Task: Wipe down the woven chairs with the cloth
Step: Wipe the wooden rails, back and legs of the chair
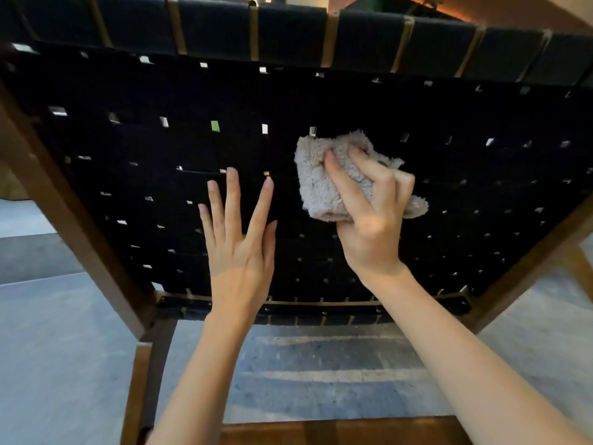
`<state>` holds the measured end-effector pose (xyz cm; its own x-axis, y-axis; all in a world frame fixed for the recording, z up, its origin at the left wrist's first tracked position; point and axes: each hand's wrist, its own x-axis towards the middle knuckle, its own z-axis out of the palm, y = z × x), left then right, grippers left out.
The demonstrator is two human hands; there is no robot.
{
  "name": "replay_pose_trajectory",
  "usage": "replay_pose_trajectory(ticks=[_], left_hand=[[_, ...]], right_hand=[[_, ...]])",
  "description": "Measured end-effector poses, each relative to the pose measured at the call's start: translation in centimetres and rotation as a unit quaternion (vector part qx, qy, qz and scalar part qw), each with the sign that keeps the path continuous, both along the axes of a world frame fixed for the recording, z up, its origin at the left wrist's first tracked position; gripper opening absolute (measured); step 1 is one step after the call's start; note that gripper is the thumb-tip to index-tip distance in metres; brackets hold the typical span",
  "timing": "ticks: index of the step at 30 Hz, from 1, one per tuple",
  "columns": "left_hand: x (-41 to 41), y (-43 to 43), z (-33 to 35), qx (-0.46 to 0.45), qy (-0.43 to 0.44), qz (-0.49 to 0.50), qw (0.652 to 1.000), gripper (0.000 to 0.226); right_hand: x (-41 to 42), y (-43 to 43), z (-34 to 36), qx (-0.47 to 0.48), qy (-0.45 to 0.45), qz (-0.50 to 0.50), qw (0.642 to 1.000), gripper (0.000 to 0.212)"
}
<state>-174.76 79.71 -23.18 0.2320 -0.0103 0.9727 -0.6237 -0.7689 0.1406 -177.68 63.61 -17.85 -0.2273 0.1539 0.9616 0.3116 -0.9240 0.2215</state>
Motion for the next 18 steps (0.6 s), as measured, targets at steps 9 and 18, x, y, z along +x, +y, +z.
replay_pose_trajectory(ticks=[9,18], left_hand=[[0.5,0.2,-1.6,-0.006,0.018,0.002,1.000,0.050],[-0.3,0.7,-0.8,-0.031,-0.022,0.071,0.997,0.061]], right_hand=[[2.0,-1.9,-14.7,-0.139,0.296,-0.046,0.944,0.044],[-1.4,-1.5,-12.1,-0.167,0.382,0.000,0.909,0.067]])
